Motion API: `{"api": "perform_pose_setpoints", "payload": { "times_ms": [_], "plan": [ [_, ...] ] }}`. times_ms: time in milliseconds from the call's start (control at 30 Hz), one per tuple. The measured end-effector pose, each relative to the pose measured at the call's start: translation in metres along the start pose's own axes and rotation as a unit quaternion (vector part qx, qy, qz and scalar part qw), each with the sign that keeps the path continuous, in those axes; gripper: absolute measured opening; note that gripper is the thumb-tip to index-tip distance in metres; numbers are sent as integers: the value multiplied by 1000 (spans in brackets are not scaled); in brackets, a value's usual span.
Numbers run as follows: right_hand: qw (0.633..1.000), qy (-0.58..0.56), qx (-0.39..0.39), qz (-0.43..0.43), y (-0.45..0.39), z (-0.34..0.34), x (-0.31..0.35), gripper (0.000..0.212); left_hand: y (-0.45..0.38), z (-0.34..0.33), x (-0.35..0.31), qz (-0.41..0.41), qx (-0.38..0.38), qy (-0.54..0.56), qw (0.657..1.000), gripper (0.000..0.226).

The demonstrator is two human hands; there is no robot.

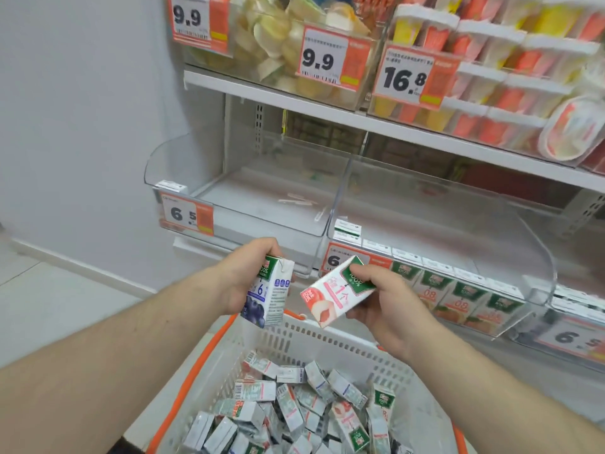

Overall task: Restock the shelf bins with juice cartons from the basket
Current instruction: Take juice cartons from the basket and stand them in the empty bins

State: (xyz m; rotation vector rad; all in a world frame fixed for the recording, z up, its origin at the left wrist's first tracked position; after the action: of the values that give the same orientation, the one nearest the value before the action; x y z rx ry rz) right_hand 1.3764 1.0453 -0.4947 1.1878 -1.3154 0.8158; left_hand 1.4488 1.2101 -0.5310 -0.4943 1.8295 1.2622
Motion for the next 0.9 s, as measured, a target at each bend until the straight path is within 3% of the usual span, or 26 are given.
{"api": "perform_pose_setpoints", "payload": {
  "times_ms": [133, 233, 333, 400, 467, 533, 667, 733, 833, 900],
  "plan": [
    [978, 132, -29, 159, -3, -14, 42, 8, 7, 17, -10, -75, -9, -28, 997, 24],
    [922, 276, -48, 266, 2, -31, 66, 30, 16, 32, -28, -157, -45, -154, 975, 25],
    [893, 321, -25, 313, -1, -60, 79, 37, 22, 37, -38, -215, -34, -241, 946, 52],
    [895, 303, -5, 327, -6, -79, 85, 32, 27, 36, -43, -252, -40, -279, 926, 62],
    [909, 265, 25, 321, -14, -98, 88, 35, 32, 37, -53, -294, -37, -263, 918, 48],
    [914, 244, 57, 320, -22, -119, 94, 35, 32, 46, -63, -316, -31, -206, 925, 34],
    [910, 264, 144, 287, -48, -156, 96, 21, 29, 74, -78, -315, -46, -146, 936, 30],
    [904, 282, 166, 275, -60, -168, 94, 8, 25, 91, -79, -302, -85, -141, 939, 27],
    [928, 245, 76, 270, -91, -166, 108, 11, 24, 131, -80, -282, -230, -123, 923, 26],
    [947, 210, 35, 240, -117, -167, 112, 9, 29, 162, -71, -245, -339, -44, 907, 30]
  ]
}}
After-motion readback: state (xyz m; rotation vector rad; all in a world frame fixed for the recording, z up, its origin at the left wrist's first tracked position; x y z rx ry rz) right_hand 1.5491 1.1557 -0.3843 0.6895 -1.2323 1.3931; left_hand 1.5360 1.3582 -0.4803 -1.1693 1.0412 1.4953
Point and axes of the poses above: each hand's wrist, its own y-axis away from the middle knuckle, its own z-axis out of the back of the hand, x = y × z, the point moved 10 cm from there along -y, towards the middle knuckle, and after that the axes turned 5 degrees about z, right-handed, at the moved point
